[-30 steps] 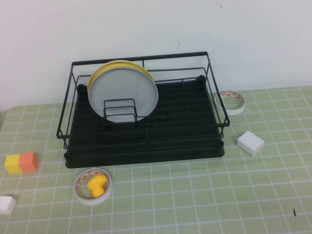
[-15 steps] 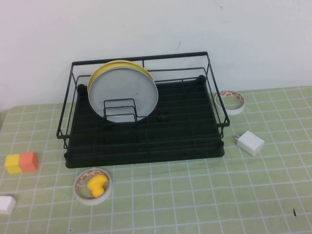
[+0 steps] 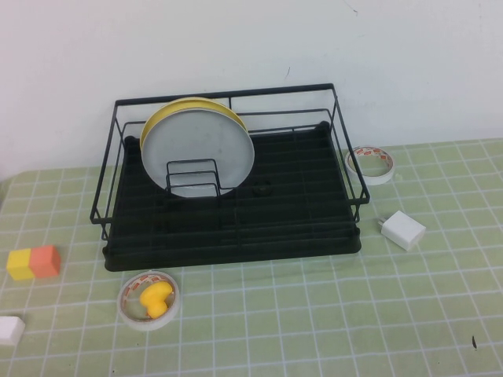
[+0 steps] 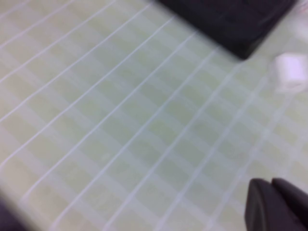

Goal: Place plate on rack

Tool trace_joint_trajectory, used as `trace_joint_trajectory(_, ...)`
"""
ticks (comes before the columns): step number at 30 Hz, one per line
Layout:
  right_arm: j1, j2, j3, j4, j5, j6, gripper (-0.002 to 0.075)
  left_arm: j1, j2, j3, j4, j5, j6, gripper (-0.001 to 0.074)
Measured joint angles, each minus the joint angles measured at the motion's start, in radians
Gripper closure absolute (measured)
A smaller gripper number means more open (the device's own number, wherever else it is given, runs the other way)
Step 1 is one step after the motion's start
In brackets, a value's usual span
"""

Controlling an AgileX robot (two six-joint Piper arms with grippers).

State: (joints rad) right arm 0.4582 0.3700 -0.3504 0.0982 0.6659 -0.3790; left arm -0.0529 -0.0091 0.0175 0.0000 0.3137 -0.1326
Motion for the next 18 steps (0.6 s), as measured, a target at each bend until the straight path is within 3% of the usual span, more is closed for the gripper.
trace_joint_trajectory(4, -0.116, -0.13, 0.053, -0.021, -0.051, -0.007, 0.0728, 0.002, 0.0, 0.0, 0.0, 0.0, 0.0, 0.0736)
trace_joint_trajectory(13, -0.417, -0.374, 0.343, -0.049, -0.354, -0.007, 0.0728, 0.002, 0.0, 0.0, 0.0, 0.0, 0.0, 0.0736)
trace_joint_trajectory(18, -0.474, -0.381, 0.378, -0.049, -0.403, 0.013, 0.0728, 0.002, -0.002, 0.0, 0.0, 0.002, 0.0, 0.0736)
